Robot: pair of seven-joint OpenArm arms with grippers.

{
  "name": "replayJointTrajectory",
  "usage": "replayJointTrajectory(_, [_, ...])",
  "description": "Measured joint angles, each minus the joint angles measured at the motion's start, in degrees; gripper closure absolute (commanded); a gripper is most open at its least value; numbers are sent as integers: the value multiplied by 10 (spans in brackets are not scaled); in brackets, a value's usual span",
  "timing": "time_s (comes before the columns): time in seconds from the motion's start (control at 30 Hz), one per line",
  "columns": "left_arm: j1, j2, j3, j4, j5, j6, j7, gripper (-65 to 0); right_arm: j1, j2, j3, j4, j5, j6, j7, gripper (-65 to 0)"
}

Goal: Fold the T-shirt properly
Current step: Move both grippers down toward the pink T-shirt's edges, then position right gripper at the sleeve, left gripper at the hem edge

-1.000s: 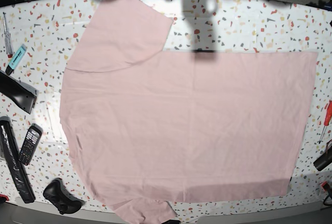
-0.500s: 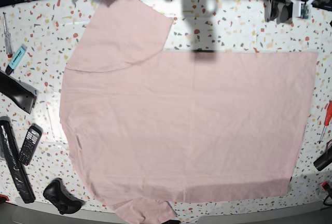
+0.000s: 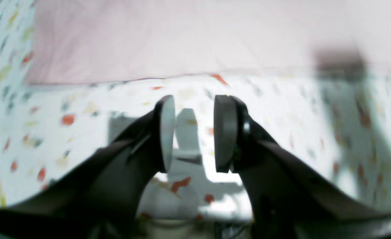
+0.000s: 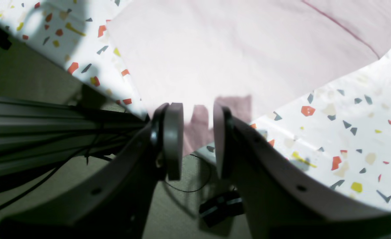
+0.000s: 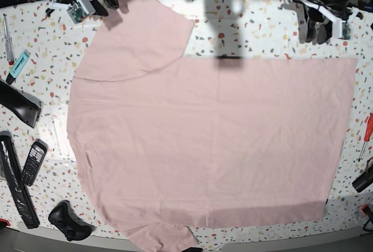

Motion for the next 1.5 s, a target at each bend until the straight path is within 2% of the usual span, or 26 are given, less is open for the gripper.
replayJointTrajectory(0.07, [-10, 1, -2, -1, -38, 80, 1, -185, 4, -5, 0, 0, 0, 0, -3, -150])
replayJointTrajectory(0.2, [-31, 5, -1, -2, -90, 75, 6, -185, 17, -25, 0, 0, 0, 0, -11, -150])
replayJointTrajectory(0.4, [-54, 30, -1, -5, -121, 78, 5, -185, 22, -54, 0, 0, 0, 0, -12, -150])
replayJointTrajectory(0.6, [-85, 53, -11, -34, -152, 76, -1, -185, 21, -54, 0, 0, 0, 0, -17, -149])
replayJointTrajectory(0.67, [-99, 61, -26, -65, -169, 59, 0, -185, 22, -54, 0, 0, 0, 0, -17, -149])
replayJointTrajectory(0.83, [-133, 74, -101, -167, -283, -64, 6, -185, 23, -54, 0, 0, 0, 0, -17, -150])
replayJointTrajectory(0.87, [-140, 75, -119, -188, -312, -92, 22, -185, 25, -54, 0, 0, 0, 0, -17, -150])
replayJointTrajectory(1.0, [-163, 74, -186, -265, -433, -160, 96, -185, 28, -54, 0, 0, 0, 0, -17, -149])
replayJointTrajectory(1.1, [-171, 74, -216, -310, -489, -173, 136, -191, 28, -54, 0, 0, 0, 0, -17, -149])
replayJointTrajectory(1.17, [-173, 74, -220, -327, -507, -174, 148, -219, 28, -54, 0, 0, 0, 0, -17, -149])
replayJointTrajectory(1.23, [-178, 75, -220, -337, -512, -175, 159, -253, 28, -54, 0, 0, 0, 0, -17, -150])
replayJointTrajectory(1.37, [-191, 72, -220, -339, -512, -176, 155, -261, 28, -54, 0, 0, -2, 0, -17, -150])
replayJointTrajectory(1.43, [-198, 67, -220, -339, -504, -162, 157, -261, 28, -54, 0, 0, -3, 0, -17, -149])
replayJointTrajectory(1.5, [-208, 61, -221, -339, -484, -134, 155, -261, 28, -54, 0, 0, -4, 0, -22, -149])
